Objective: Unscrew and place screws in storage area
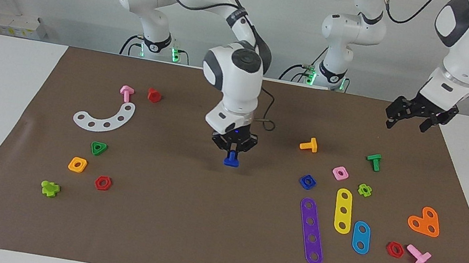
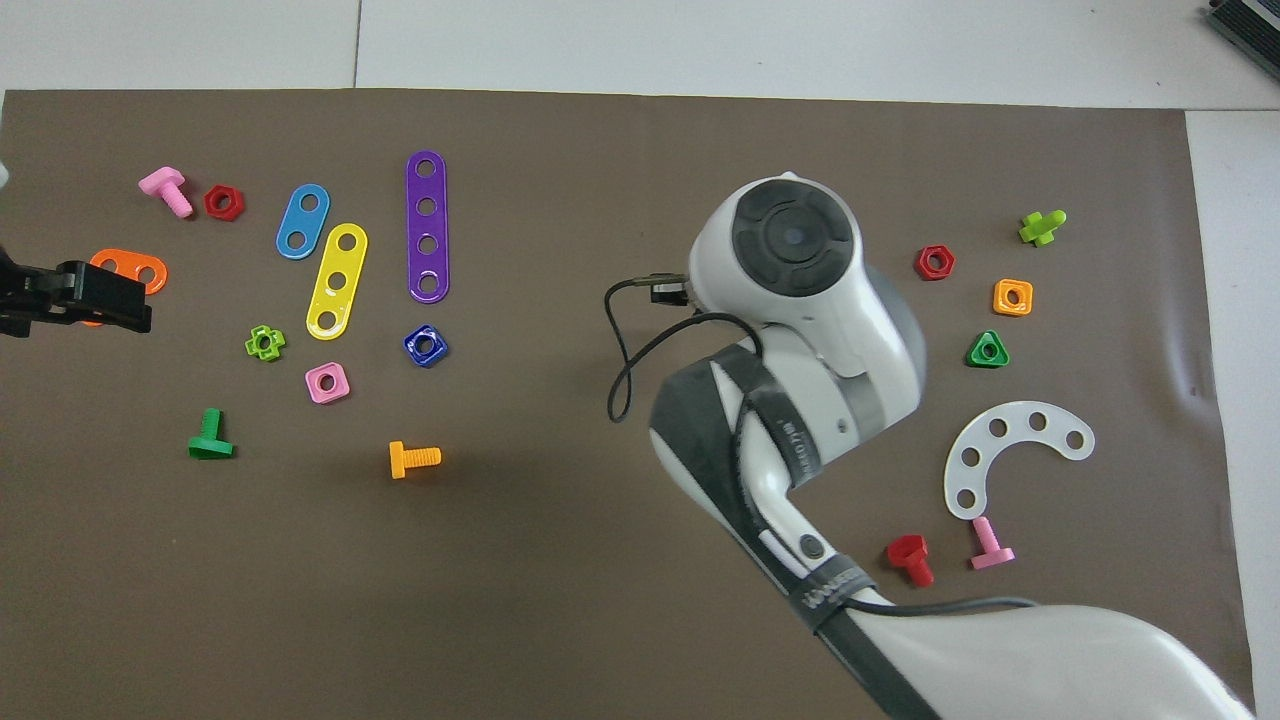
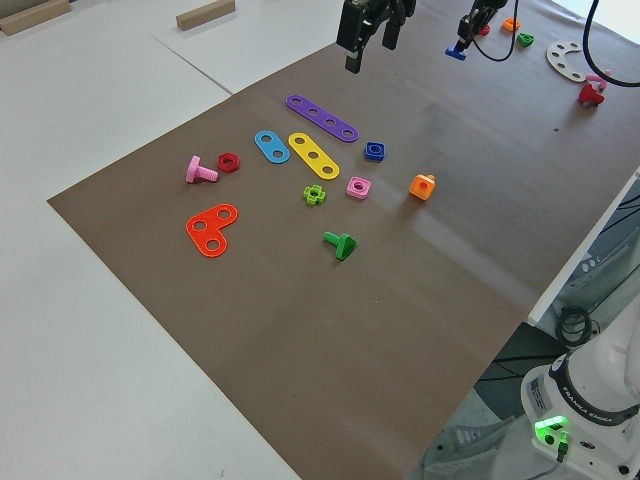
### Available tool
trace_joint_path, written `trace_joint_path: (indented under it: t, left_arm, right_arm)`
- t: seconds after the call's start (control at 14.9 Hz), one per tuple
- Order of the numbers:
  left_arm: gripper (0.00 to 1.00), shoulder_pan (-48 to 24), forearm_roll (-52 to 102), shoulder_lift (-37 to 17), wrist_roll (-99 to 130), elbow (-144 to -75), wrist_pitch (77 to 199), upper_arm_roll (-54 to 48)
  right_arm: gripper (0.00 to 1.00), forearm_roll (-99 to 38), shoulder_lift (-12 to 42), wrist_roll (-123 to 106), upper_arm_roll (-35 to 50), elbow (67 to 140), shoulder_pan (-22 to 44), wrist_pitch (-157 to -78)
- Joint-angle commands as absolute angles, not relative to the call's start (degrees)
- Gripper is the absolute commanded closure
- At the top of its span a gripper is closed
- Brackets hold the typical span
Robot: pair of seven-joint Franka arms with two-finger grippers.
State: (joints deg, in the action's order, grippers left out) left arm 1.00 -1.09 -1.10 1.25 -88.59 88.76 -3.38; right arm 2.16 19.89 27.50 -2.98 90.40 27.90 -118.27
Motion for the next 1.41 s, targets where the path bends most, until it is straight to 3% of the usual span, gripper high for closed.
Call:
trace_joint_path:
  t: [0.0, 0.13, 0.34, 0.54, 1.21, 1.28, 1.35]
  left_arm:
    - [0.00, 2.1, -1.0, -2.7, 1.5, -86.0, 87.2, -4.4]
    - [0.00, 2.1, -1.0, -1.8, 1.0, -87.9, 88.2, -4.3]
    - [0.00, 2.2, -1.0, 0.3, 0.9, -93.1, 93.8, -4.1]
    - [0.00, 2.2, -1.0, 0.4, 0.3, -93.5, 94.2, -4.2]
    - [0.00, 2.2, -0.8, 2.2, -4.7, -97.2, 96.0, -5.3]
    - [0.00, 2.1, -0.8, 2.4, -4.6, -97.3, 96.2, -5.1]
    - [0.00, 2.1, -0.9, 2.3, -4.4, -96.6, 95.5, -5.0]
  right_arm:
    - [1.00, 1.7, 14.9, 20.5, -2.1, 96.7, 21.0, -116.3]
    - [1.00, 1.7, 12.9, 12.5, -2.0, 102.0, 15.2, -117.0]
    - [1.00, -1.0, 11.2, 4.2, -2.0, 110.8, 9.2, -124.5]
    - [1.00, -1.1, 11.7, -1.6, -2.0, 117.4, 5.2, -133.1]
    - [1.00, -4.9, 12.8, -3.1, -2.0, 119.8, 4.6, -136.8]
    - [0.87, -4.9, 12.8, -3.0, -2.0, 119.9, 4.6, -136.8]
    - [0.31, -5.0, 12.8, -2.5, -2.0, 120.1, 4.8, -136.8]
